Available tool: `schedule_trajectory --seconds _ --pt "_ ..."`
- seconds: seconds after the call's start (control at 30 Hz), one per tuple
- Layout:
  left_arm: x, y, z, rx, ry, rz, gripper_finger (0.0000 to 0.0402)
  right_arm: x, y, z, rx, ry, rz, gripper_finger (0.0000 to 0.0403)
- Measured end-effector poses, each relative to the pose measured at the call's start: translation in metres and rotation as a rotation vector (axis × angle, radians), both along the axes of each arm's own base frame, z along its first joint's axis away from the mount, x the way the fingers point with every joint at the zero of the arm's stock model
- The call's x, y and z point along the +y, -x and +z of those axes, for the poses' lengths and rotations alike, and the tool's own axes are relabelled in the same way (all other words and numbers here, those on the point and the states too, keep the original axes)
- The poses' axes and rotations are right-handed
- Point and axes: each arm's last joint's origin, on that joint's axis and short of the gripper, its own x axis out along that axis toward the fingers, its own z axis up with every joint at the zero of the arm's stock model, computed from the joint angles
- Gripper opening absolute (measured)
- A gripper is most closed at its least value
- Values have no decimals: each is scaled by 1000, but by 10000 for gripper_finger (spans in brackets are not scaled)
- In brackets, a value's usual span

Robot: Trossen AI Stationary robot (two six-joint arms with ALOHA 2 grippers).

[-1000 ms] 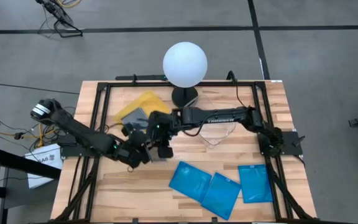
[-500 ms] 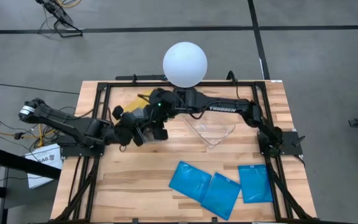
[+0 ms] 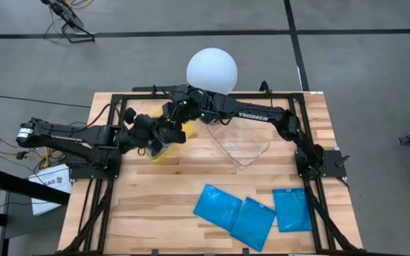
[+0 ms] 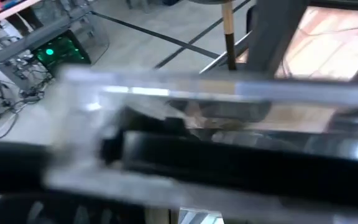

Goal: Pick & place jewel cases by type
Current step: Put the black CD case into the yellow bin

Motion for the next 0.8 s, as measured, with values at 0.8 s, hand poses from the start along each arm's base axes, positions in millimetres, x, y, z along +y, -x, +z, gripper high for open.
schedule_trajectory --seconds 0.8 --pt "26 19 -28 271 207 108 72 -11 -35 -86 -130 -60 -41 55"
